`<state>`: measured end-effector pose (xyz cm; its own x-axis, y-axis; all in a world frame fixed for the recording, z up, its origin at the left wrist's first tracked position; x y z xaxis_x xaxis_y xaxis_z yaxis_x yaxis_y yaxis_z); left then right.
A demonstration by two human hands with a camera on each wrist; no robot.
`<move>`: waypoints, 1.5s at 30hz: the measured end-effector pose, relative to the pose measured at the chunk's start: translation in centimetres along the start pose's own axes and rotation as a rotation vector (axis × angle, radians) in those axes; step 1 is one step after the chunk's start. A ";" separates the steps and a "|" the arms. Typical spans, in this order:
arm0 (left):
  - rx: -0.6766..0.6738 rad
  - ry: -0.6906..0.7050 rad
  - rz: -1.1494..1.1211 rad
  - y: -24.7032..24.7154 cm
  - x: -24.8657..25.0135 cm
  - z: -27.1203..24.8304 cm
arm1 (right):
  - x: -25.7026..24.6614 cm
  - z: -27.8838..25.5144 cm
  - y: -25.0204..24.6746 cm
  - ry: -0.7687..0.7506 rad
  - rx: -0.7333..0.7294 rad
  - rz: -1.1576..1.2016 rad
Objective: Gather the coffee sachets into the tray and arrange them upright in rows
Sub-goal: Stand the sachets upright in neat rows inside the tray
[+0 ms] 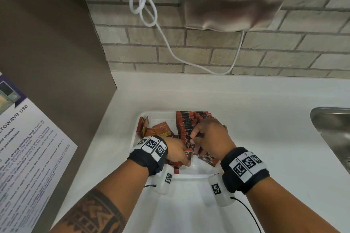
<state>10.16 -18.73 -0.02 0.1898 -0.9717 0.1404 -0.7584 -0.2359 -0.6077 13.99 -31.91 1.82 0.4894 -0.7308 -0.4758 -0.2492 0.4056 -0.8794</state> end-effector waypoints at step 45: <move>0.001 0.062 0.067 0.3 0.7 -0.4 | -0.5 -1.3 0.2 -0.049 -0.012 -0.055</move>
<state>9.84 -19.51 0.27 0.0997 -0.9841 0.1470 -0.7673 -0.1701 -0.6184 12.63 -32.15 1.88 0.5430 -0.7238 -0.4258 -0.2305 0.3592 -0.9044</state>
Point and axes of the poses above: each hand's wrist, its own z-axis towards the middle knuckle, its own y-axis out of the palm, x = y × z, the point moved 4 cm from there along z, towards the middle knuckle, and after that the axes turned 13 degrees about -y, right-handed, at the moved point
